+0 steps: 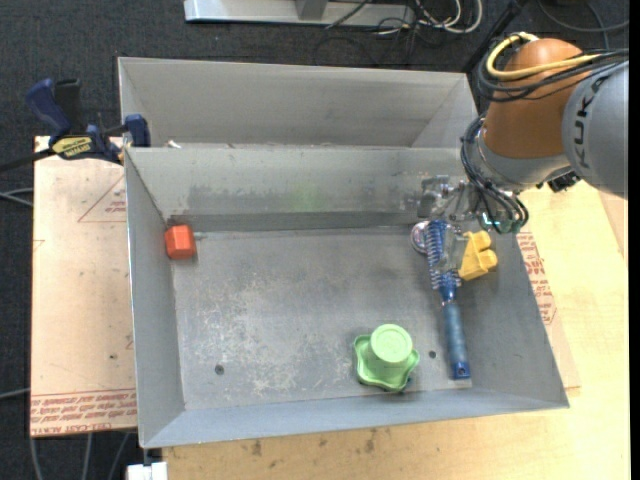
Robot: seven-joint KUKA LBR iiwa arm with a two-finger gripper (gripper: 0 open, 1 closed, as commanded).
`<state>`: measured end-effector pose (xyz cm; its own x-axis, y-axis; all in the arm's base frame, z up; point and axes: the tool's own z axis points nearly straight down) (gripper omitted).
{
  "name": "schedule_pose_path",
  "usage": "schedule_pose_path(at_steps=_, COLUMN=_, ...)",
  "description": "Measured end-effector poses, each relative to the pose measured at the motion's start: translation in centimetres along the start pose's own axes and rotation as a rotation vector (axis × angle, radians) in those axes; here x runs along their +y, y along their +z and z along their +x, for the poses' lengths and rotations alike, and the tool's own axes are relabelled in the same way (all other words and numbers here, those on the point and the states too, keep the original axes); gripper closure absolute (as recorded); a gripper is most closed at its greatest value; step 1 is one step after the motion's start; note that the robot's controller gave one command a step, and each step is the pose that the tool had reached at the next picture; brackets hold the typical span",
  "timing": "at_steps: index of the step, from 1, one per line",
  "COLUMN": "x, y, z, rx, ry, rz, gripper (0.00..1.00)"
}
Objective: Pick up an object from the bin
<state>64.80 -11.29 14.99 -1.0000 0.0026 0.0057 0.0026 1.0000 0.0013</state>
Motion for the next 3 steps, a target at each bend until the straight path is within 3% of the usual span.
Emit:
schedule_pose_path(at_steps=1, x=-1.6, y=7.2, z=-0.7, rx=-0.004, ry=-0.216, rz=-0.014, gripper=0.00)
schedule_pose_path(at_steps=2, x=-3.8, y=5.5, z=4.9, rx=-0.013, ry=-0.589, rz=0.000, gripper=0.00)
schedule_pose_path(at_steps=3, x=-2.4, y=7.4, z=7.2, rx=-0.029, ry=-0.880, rz=-0.014, gripper=0.00)
